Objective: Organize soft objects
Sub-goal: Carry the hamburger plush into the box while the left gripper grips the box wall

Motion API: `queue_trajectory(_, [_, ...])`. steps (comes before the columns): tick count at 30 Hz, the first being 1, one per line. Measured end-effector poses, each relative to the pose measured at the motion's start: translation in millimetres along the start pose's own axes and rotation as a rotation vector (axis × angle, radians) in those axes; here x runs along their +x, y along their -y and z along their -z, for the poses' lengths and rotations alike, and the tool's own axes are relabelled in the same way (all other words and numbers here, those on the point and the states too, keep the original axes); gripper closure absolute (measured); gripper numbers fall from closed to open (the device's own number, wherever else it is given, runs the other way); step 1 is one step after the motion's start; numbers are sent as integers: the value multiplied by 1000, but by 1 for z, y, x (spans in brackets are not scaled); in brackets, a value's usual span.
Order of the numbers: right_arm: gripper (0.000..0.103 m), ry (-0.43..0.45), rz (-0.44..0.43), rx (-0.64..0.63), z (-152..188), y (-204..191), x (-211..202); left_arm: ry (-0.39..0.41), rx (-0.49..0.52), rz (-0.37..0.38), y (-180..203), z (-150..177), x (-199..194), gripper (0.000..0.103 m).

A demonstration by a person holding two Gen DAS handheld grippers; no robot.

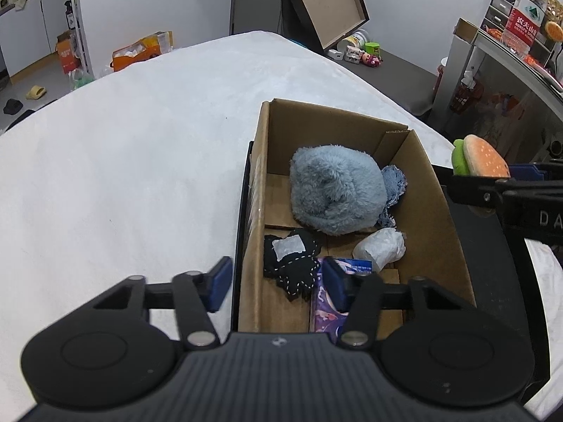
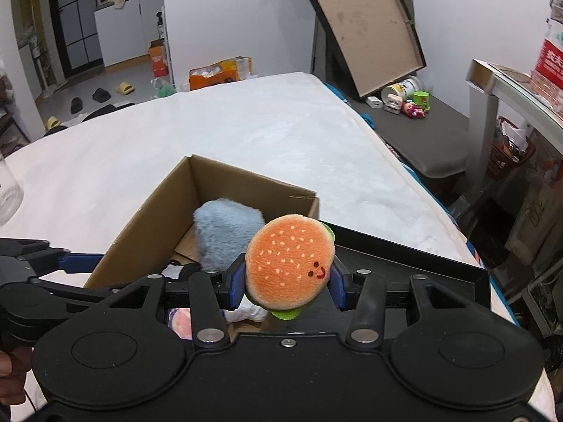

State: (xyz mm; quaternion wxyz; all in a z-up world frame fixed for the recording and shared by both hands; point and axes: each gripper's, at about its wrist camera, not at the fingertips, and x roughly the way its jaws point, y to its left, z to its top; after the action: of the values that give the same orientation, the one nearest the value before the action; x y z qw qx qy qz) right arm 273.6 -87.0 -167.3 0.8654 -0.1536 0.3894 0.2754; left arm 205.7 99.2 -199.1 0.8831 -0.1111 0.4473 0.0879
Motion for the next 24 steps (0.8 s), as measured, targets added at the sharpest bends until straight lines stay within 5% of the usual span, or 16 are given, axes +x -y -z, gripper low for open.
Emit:
queue_trajectory(11, [57, -47, -30, -70, 11, -33, -2, 18, -27, -12, -11, 5, -1, 88])
queue_trajectory(24, [54, -111, -46, -85, 29, -51, 2, 23, -16, -28, -11, 10, -4, 91])
